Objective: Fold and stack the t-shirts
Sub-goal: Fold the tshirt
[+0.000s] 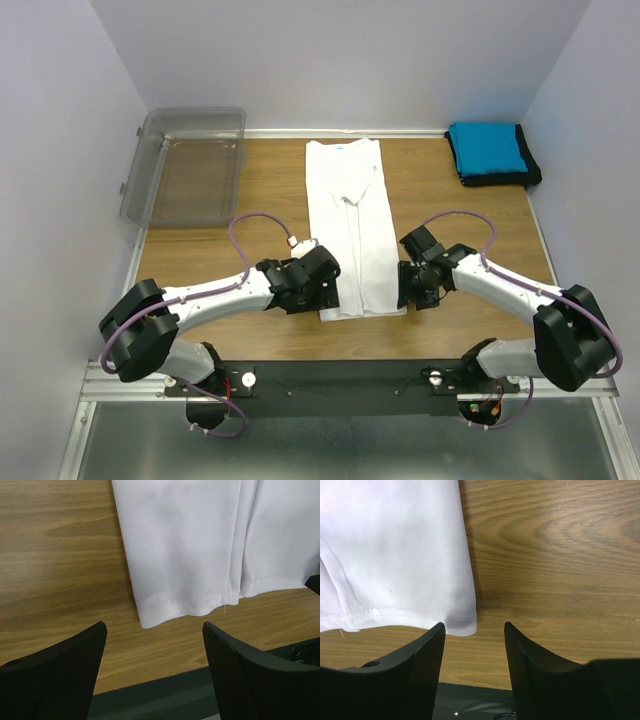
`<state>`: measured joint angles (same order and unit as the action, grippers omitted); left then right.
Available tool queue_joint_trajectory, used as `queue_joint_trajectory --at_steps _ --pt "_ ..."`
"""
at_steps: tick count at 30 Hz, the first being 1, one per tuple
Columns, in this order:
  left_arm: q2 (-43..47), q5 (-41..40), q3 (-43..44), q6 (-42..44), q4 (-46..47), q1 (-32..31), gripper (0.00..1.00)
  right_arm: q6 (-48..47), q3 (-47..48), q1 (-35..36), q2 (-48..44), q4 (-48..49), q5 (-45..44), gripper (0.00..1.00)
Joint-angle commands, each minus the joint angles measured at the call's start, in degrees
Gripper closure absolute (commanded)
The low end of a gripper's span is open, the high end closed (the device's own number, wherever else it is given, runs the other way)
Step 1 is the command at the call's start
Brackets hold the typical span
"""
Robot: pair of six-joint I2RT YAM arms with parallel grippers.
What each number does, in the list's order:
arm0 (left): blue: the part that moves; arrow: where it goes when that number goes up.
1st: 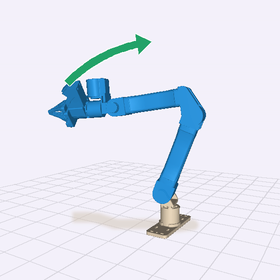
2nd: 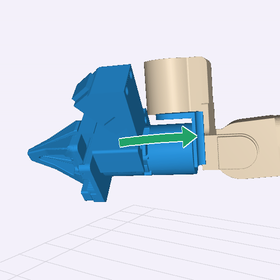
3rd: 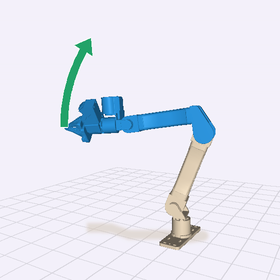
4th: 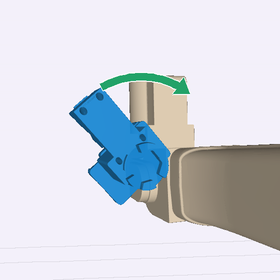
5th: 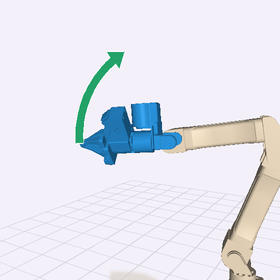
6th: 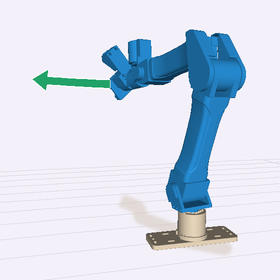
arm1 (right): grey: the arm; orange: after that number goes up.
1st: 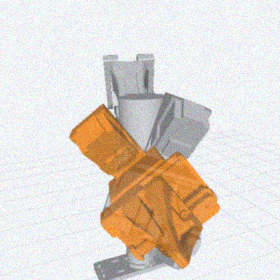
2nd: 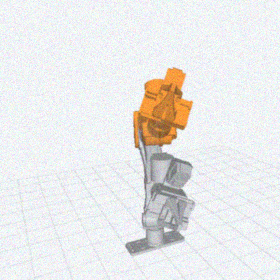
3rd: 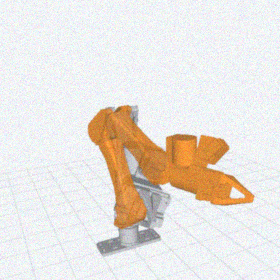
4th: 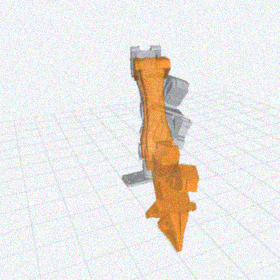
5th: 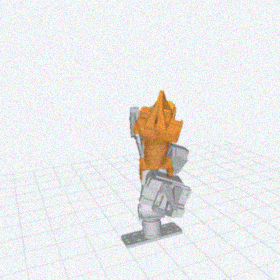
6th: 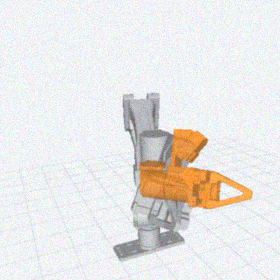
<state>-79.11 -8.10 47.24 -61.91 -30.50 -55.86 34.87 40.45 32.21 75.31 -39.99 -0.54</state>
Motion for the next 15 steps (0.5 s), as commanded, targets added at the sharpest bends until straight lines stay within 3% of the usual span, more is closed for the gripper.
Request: queue_joint_trajectory --at_steps 1,9,15 --pt "-1.31 -2.54 0.83 -3.66 -2.98 -0.83 0.16 -0.25 0.25 0.23 2.29 1.93 -0.43 0.42" --pt "-3.33 -1.40 -0.22 -2.60 -2.20 -1.10 0.20 0.20 -2.91 0.23 4.58 4.30 0.27 0.48" --pt "-5.70 -0.60 0.22 -0.84 -1.93 -1.27 0.22 0.28 -3.18 0.23 5.90 4.48 2.82 0.63"
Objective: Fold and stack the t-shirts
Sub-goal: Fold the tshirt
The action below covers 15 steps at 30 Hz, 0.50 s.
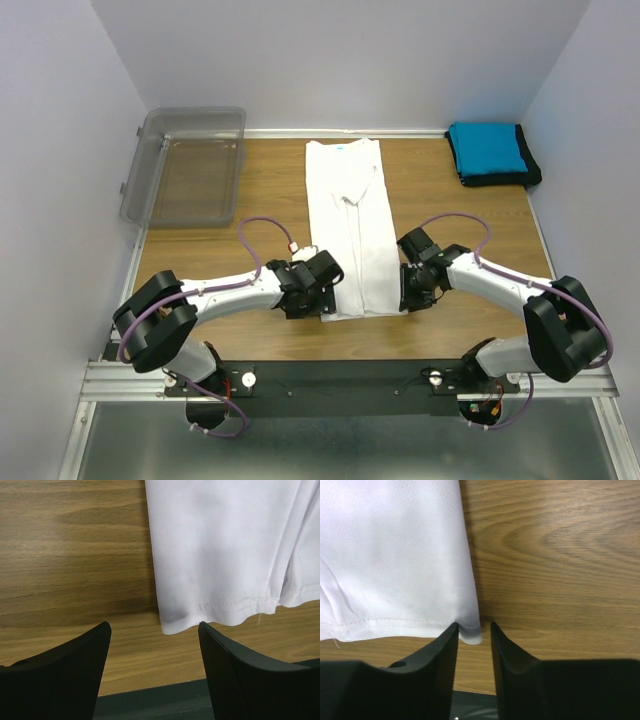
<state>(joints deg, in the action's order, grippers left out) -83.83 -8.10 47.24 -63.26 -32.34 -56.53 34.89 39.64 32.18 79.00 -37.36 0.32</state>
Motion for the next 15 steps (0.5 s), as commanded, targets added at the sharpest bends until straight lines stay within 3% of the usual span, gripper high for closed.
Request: queue_joint_trajectory --at_steps 1,8,15 --pt "-0.98 -0.60 0.30 0.60 -0.01 -0.60 0.23 0.35 -2.37 0.25 2.12 1.86 1.97 0.69" --pt "-2.21 0.27 1.01 0.51 -0.09 -0.95 0.27 0.00 -2.28 0.34 1.15 1.86 2.85 0.98" --pt "-4.67 -0.77 3.03 -0.37 -0.97 -1.65 0.37 -0.79 -2.02 0.25 0.63 1.86 3.20 0.99"
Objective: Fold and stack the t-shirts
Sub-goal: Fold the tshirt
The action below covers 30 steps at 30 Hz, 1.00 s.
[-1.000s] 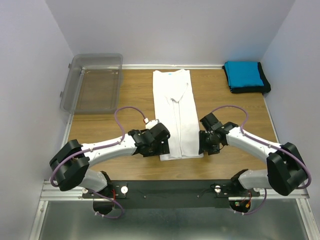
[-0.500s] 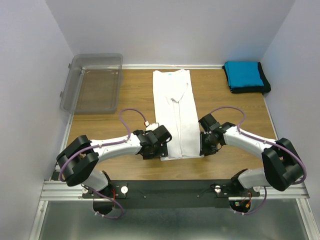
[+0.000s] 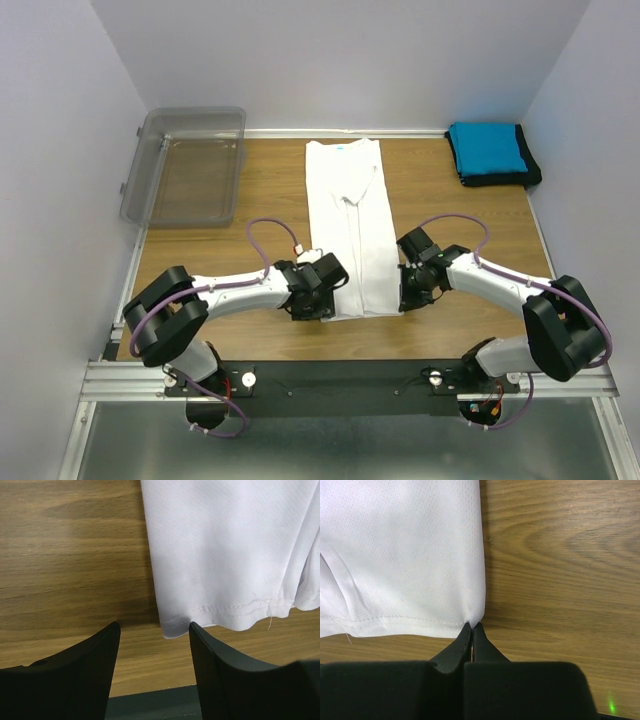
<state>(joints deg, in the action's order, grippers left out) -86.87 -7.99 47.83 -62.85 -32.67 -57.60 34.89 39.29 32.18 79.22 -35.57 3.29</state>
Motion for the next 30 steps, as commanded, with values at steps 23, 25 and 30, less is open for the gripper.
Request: queue_joint_trajectory --at_steps 23,25,30 --pt "-5.07 -3.35 5.42 -5.18 -6.80 -3.30 0.47 -2.64 -1.58 0.25 -0.73 0.06 1.63 1.00" --pt "-4.54 -4.31 7.09 -5.35 -7.85 -3.30 0.46 -2.55 -1.67 0.25 -0.91 0.06 1.63 1.00" --pt "-5.58 -5.98 9.12 -4.74 -8.73 -3.22 0.46 -2.55 -1.58 0.25 -1.09 0.06 1.54 0.99"
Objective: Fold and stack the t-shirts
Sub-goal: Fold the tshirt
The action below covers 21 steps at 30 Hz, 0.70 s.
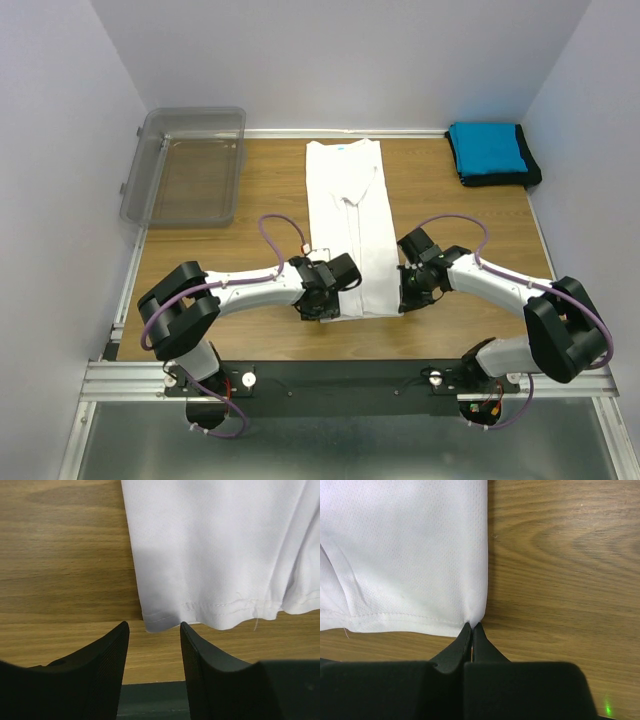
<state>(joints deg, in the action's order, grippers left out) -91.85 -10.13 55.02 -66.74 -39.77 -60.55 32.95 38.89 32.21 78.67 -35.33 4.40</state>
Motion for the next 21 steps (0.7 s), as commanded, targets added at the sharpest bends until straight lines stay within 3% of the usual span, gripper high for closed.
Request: queue_joint_trajectory --at_steps 1,11,16,17,21 --pt "-0.96 -3.76 1.93 -0.59 -1.63 -0.35 0.47 -0.69 -1.19 0.31 -0.54 -0.18 0.52 0.99" --pt "-3.07 -3.76 0.35 -0.23 0.30 0.00 0.49 -0.52 -1.28 0.23 -0.54 -0.26 0.25 1.00" --pt "-5.52 -2.35 -0.18 0.91 1.89 0.17 0.54 -0.43 -1.28 0.23 -0.54 -0.18 0.17 0.99" --pt "-5.79 -1.91 -0.44 1.17 1.97 0.17 0.57 -0.43 -1.28 0.23 -0.54 -0.18 0.17 1.00" --pt "-4.65 -0.33 -3.68 1.17 3.64 0.17 0.86 -0.52 -1.28 0.31 -0.28 -0.18 0.25 1.00"
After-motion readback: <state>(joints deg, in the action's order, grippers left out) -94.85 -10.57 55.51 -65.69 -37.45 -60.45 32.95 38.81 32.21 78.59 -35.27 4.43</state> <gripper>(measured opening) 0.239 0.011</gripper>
